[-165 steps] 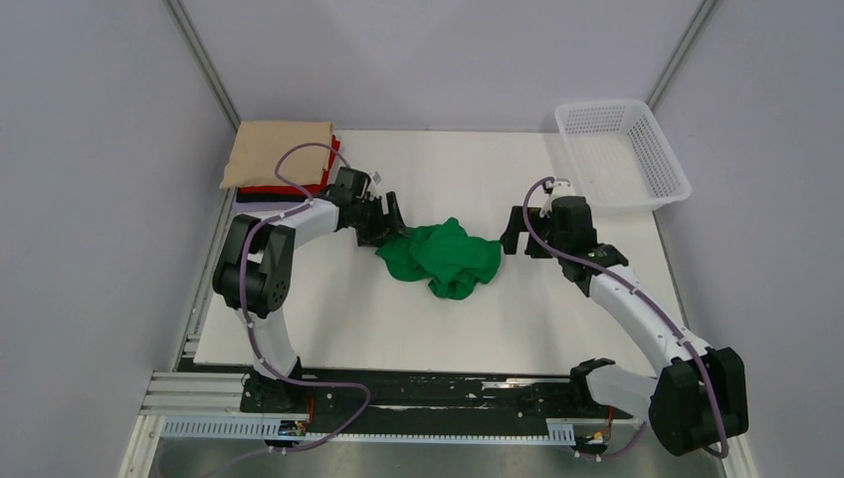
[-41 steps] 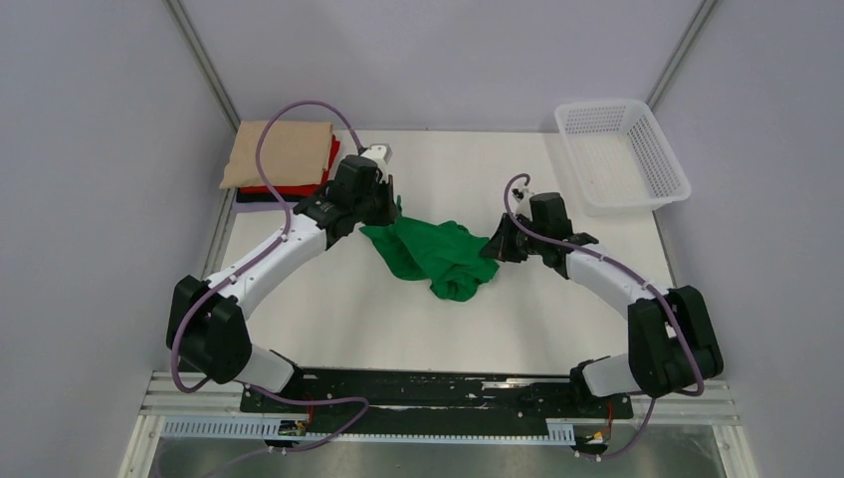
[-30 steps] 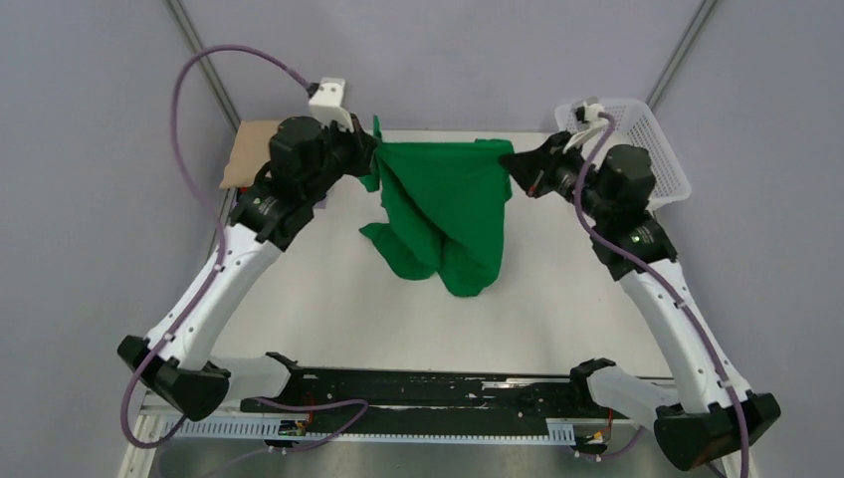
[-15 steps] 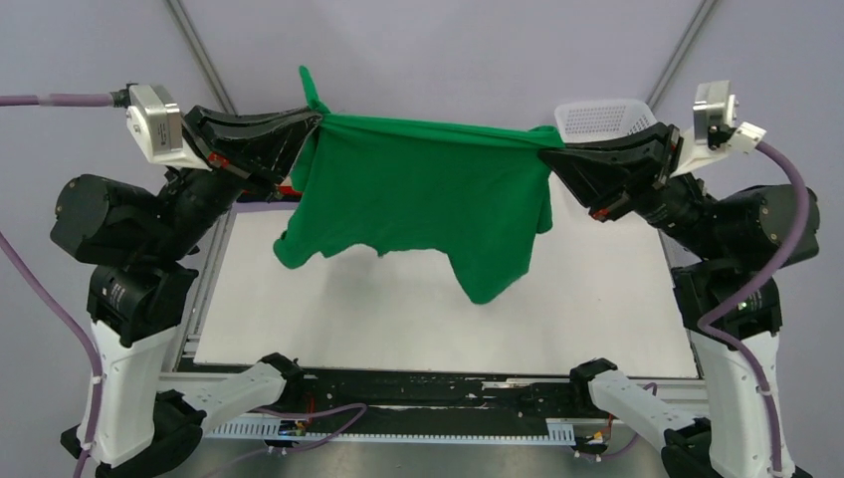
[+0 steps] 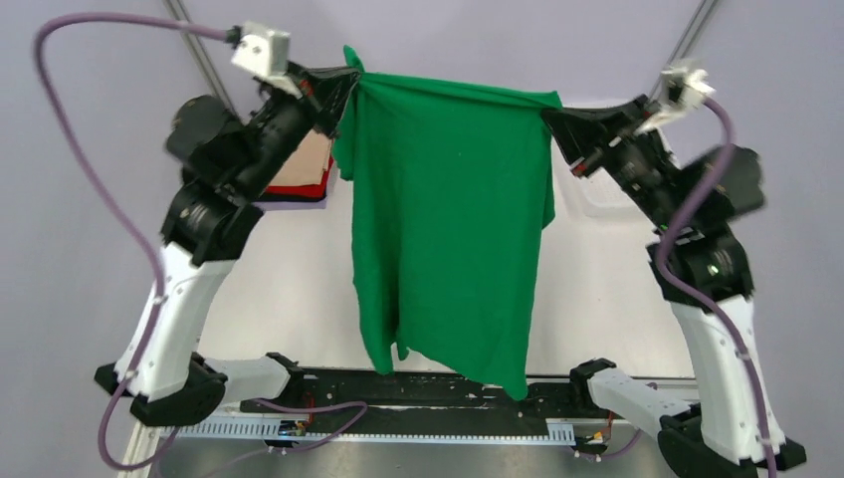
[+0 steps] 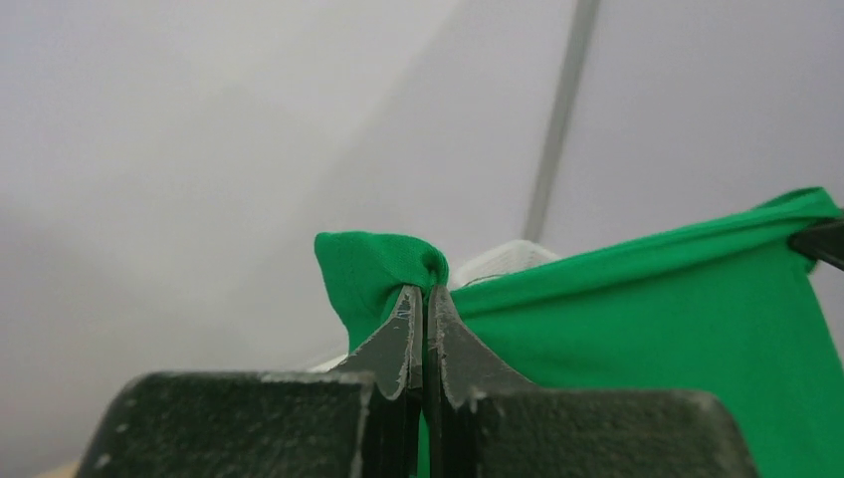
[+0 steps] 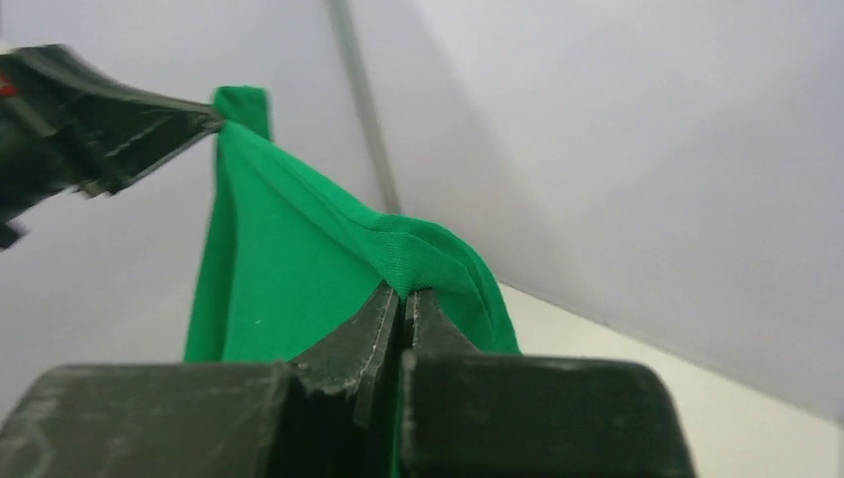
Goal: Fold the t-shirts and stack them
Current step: Flatten out the tshirt
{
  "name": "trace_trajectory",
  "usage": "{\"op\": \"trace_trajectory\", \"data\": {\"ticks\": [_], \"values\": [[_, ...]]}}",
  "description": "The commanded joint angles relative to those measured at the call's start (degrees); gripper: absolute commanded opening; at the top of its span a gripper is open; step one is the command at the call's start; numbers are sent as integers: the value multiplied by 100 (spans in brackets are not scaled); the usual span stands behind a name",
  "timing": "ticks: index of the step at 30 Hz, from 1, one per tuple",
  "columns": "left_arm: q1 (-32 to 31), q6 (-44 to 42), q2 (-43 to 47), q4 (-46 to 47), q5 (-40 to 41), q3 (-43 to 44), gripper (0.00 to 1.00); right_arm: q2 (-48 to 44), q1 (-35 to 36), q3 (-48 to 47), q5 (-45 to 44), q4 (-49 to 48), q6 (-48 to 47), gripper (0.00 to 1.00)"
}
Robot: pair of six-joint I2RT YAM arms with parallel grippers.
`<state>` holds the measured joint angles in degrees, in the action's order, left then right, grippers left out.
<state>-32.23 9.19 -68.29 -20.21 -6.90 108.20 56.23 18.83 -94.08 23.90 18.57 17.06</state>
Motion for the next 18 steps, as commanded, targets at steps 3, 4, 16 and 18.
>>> {"op": "trace_trajectory", "data": {"ticks": [3,4,16,18], "values": [[248,-597,-2123,9,3288,-201,2,1752,-186,688,-3025,669,-378,6],[365,-543,-2761,-53,3315,-145,6,2155,-265,739,-3013,718,-283,6],[665,39,-4784,-849,2086,885,100,4580,-941,-147,-2082,1222,576,100],[665,196,-4400,-669,1835,294,100,4326,-936,183,-1986,1119,625,100]]}}
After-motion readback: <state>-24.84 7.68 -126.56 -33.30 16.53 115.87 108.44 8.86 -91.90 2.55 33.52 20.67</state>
